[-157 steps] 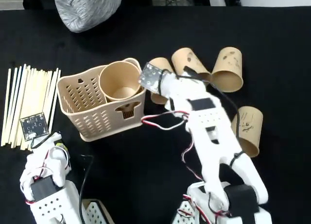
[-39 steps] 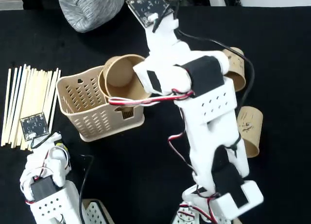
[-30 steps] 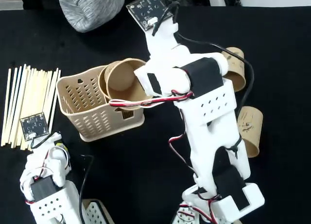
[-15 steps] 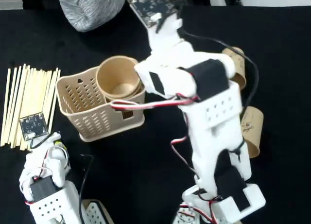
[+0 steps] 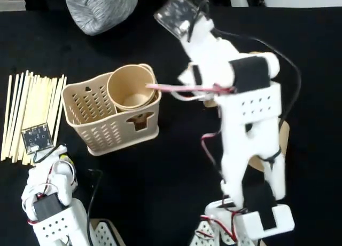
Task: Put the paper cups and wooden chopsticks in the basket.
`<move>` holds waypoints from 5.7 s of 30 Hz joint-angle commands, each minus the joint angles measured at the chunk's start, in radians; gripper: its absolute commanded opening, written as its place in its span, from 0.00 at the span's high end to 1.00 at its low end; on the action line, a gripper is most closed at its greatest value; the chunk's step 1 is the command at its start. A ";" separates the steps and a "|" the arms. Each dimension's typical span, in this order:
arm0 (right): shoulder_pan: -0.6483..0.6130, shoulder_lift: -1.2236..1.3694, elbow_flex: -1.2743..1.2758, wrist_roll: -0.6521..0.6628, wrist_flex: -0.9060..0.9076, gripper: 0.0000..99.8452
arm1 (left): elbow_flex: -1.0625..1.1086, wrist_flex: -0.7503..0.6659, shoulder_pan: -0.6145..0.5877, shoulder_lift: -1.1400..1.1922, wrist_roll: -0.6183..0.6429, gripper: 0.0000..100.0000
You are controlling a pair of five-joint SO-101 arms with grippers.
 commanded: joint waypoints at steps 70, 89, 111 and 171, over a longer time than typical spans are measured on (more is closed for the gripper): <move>0.261 -0.340 0.343 -0.143 -0.178 0.99 | 0.001 -0.020 0.007 -0.005 -0.006 0.88; -0.229 -0.346 -0.147 -0.405 -0.012 0.99 | 0.001 -0.020 0.007 -0.005 -0.006 0.88; -0.258 0.036 -0.150 -0.379 -0.087 0.98 | 0.002 -0.020 0.007 -0.005 -0.006 0.88; -0.384 -0.756 1.222 -0.133 -0.968 0.99 | 0.002 -0.020 0.007 -0.005 -0.006 0.88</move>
